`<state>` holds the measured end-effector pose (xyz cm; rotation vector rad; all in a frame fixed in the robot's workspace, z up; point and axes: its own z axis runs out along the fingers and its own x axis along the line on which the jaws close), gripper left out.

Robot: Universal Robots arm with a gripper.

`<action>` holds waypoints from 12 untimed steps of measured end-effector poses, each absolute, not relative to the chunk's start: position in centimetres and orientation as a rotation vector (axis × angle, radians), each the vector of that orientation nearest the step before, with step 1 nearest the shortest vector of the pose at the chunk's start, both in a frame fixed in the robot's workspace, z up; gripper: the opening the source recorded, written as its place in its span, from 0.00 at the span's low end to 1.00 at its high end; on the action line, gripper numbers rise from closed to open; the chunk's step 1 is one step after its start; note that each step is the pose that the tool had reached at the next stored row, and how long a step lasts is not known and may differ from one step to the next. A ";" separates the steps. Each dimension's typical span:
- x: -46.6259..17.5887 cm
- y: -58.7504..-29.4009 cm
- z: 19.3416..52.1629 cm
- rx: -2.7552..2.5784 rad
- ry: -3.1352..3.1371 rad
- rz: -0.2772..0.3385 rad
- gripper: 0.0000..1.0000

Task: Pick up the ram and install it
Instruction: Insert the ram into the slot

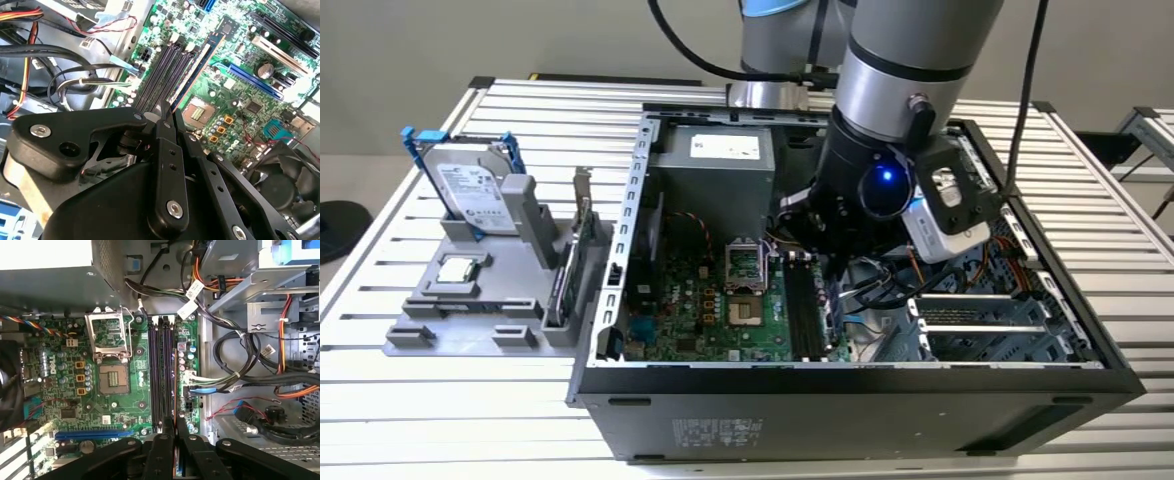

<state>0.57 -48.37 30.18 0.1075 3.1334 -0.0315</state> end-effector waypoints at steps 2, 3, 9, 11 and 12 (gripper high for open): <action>0.6 -48.1 30.0 0.107 3.133 -0.050 0.00; 0.7 -48.0 29.9 0.107 3.132 -0.064 0.00; 0.7 -47.7 29.1 0.107 3.132 -0.074 0.00; 0.7 -47.7 29.0 0.105 3.132 -0.064 0.00; 0.7 -47.7 28.9 0.103 3.132 -0.062 0.00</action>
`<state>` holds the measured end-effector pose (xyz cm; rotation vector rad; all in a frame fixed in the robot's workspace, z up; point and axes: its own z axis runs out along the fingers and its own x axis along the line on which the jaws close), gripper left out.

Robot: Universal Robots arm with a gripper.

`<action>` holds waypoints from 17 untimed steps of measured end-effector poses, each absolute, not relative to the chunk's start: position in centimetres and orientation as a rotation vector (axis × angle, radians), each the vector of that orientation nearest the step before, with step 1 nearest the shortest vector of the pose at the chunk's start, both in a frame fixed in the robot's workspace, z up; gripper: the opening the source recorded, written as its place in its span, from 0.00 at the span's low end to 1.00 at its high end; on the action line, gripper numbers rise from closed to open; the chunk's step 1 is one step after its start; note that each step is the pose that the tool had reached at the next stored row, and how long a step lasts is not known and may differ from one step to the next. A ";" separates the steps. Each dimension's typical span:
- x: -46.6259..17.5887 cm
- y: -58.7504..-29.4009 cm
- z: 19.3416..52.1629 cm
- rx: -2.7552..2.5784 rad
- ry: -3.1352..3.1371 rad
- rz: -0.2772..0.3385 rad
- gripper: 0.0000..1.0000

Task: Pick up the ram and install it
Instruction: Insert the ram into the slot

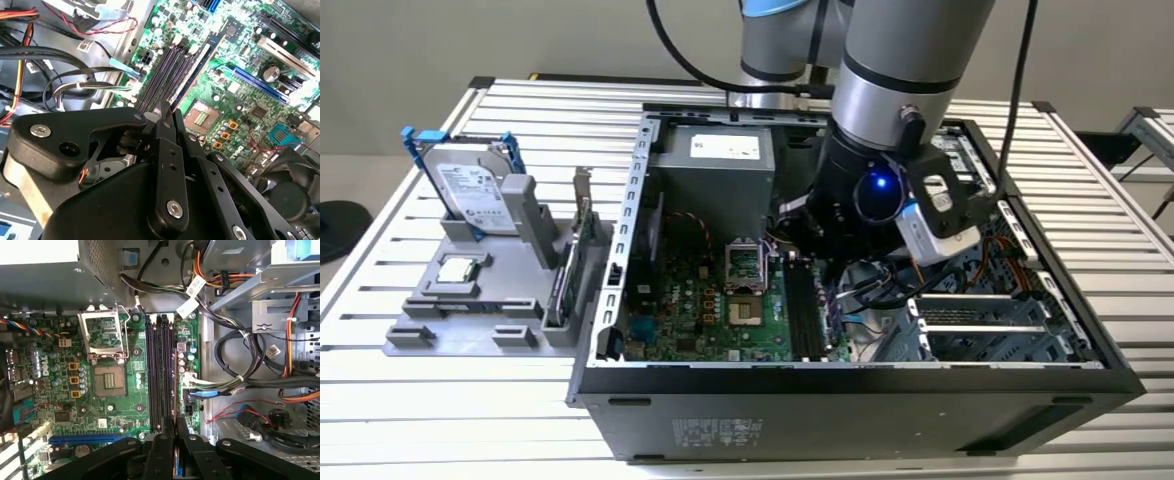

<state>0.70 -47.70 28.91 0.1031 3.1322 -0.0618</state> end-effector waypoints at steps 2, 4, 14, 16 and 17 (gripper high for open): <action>0.7 -47.7 28.7 0.100 3.132 -0.059 0.00; 0.7 -47.7 28.5 0.098 3.133 -0.055 0.00; 0.7 -47.6 27.9 0.095 3.133 -0.046 0.00; 0.7 -47.6 27.9 0.095 3.133 -0.046 0.00; 0.7 -47.6 27.9 0.095 3.133 -0.046 0.00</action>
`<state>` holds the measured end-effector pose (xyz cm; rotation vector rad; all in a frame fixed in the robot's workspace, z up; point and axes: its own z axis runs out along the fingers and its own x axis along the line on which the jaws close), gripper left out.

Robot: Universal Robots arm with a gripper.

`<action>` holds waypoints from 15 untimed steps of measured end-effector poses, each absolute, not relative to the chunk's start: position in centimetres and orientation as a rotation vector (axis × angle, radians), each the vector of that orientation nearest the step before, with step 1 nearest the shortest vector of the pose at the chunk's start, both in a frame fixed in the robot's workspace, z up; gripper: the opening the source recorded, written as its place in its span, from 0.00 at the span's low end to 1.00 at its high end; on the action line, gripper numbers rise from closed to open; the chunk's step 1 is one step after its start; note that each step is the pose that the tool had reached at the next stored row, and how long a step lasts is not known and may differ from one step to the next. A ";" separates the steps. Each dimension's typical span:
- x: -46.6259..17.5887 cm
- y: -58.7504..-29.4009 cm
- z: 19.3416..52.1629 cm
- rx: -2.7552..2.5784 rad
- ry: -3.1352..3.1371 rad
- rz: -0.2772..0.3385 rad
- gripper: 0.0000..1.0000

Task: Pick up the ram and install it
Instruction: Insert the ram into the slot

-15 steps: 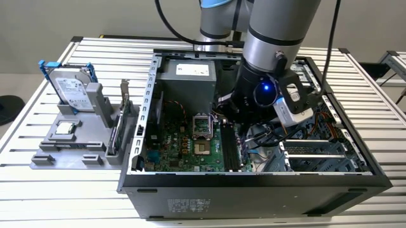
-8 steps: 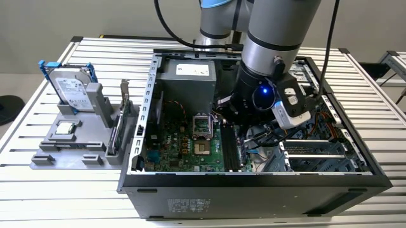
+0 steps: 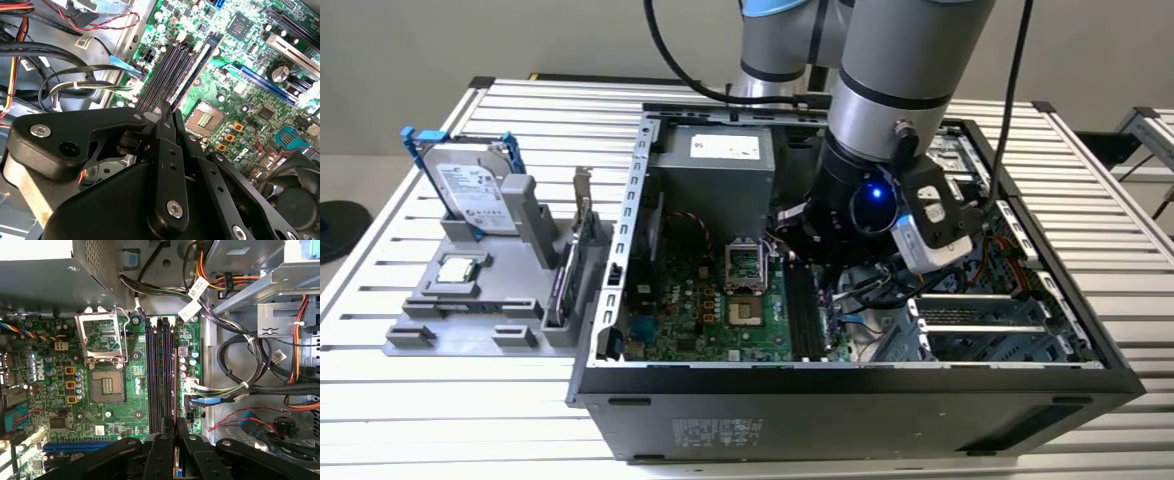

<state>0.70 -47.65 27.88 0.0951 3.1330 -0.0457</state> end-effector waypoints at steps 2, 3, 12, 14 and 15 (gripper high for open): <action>0.7 -47.6 27.8 0.095 3.133 -0.045 0.00; 0.7 -47.6 27.7 0.095 3.133 -0.045 0.00; 0.7 -47.4 26.6 0.091 3.133 -0.045 0.00; 0.7 -47.4 26.3 0.089 3.133 -0.045 0.00; 0.7 -47.3 26.2 0.088 3.133 -0.045 0.00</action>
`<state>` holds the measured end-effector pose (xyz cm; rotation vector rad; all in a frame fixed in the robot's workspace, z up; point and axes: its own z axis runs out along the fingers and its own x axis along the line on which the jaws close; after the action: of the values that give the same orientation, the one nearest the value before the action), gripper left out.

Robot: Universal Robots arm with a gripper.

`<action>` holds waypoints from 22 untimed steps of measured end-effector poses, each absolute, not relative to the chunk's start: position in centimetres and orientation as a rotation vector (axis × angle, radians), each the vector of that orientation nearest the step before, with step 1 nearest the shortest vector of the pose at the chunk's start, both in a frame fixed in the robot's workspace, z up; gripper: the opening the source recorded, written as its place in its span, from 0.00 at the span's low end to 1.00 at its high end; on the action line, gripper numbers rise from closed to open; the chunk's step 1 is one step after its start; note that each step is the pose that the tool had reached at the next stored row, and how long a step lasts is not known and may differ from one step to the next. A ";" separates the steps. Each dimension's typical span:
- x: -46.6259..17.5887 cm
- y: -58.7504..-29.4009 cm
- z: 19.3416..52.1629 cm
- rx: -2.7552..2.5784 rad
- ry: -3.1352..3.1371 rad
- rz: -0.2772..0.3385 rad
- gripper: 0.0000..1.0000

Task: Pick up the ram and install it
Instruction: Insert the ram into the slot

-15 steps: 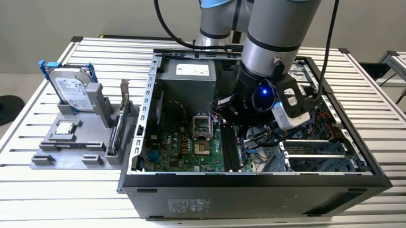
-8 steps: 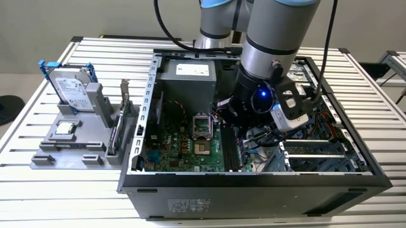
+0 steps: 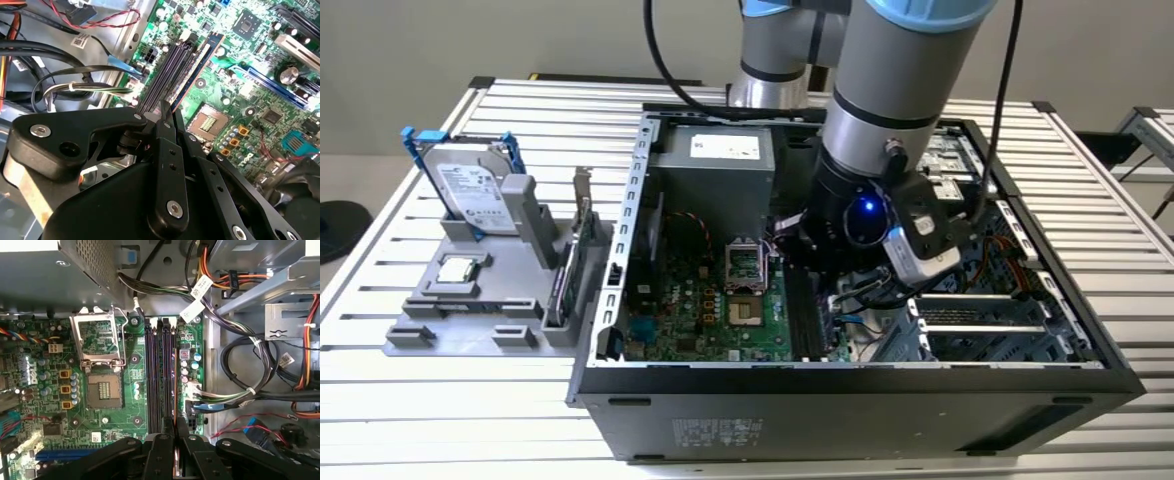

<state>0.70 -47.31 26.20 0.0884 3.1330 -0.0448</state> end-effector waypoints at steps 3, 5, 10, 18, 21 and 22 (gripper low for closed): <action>0.7 -47.2 25.9 0.085 3.133 -0.045 0.00; 0.7 -47.1 25.6 0.083 3.133 -0.045 0.00; 0.7 -46.8 25.0 0.071 3.133 -0.044 0.00; 0.9 -46.7 24.8 0.046 3.133 -0.044 0.00; 0.9 -46.6 24.6 0.040 3.133 -0.044 0.00; 0.9 -46.6 24.5 0.038 3.133 -0.044 0.00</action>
<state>0.93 -46.56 24.52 0.0376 3.1333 -0.0441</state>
